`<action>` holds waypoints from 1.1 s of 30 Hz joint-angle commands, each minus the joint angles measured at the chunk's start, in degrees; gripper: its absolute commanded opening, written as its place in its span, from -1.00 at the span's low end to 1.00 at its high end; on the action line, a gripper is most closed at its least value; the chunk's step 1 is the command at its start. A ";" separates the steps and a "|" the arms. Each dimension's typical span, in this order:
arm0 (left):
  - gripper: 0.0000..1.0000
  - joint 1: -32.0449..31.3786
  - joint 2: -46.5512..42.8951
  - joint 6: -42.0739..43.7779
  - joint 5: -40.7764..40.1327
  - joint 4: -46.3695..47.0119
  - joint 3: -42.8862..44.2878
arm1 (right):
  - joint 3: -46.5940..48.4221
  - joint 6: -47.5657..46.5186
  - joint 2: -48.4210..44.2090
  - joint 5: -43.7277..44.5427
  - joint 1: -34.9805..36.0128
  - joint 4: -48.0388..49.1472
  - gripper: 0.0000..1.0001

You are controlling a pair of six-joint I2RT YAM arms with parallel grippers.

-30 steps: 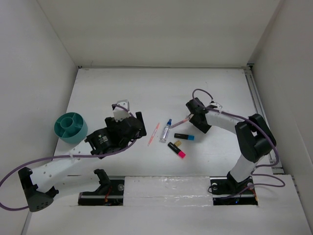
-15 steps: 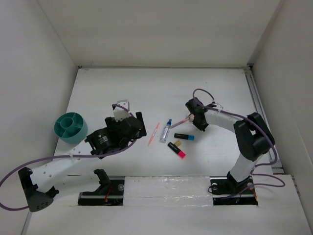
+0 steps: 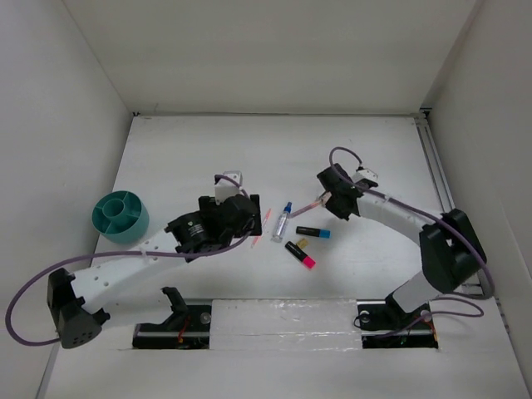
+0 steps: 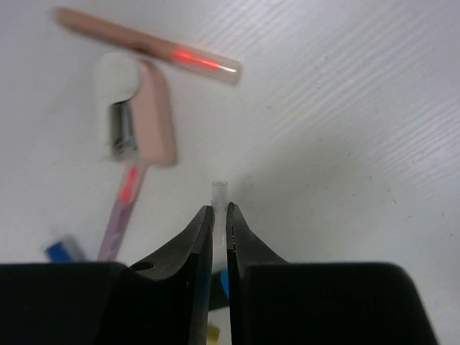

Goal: Sort the stationery into containers
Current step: Pick up the pen cap from the center of the board, then pick up the pen from the center of the board.

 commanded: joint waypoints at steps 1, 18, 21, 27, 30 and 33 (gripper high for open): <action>1.00 0.17 4.52 4.10 4.88 2.54 0.74 | -0.12 -9.98 -8.10 1.42 1.17 4.08 -1.00; 0.90 8.70 25.80 13.15 17.54 5.44 7.06 | -4.09 -35.05 -37.99 -0.25 7.14 10.69 -1.00; 0.84 8.70 28.79 15.18 18.07 5.44 8.47 | -3.20 -35.57 -38.61 -0.25 7.14 8.49 -1.00; 0.79 8.70 33.37 15.70 19.22 4.21 9.36 | -3.20 -37.16 -41.52 -0.25 6.62 7.87 -1.00; 0.79 8.70 33.37 15.70 19.74 4.82 8.13 | -3.20 -37.78 -43.27 -0.25 6.61 7.86 -1.00; 0.76 8.70 33.90 16.23 20.27 5.35 7.52 | -3.20 -38.48 -44.68 -0.87 6.09 7.86 -1.00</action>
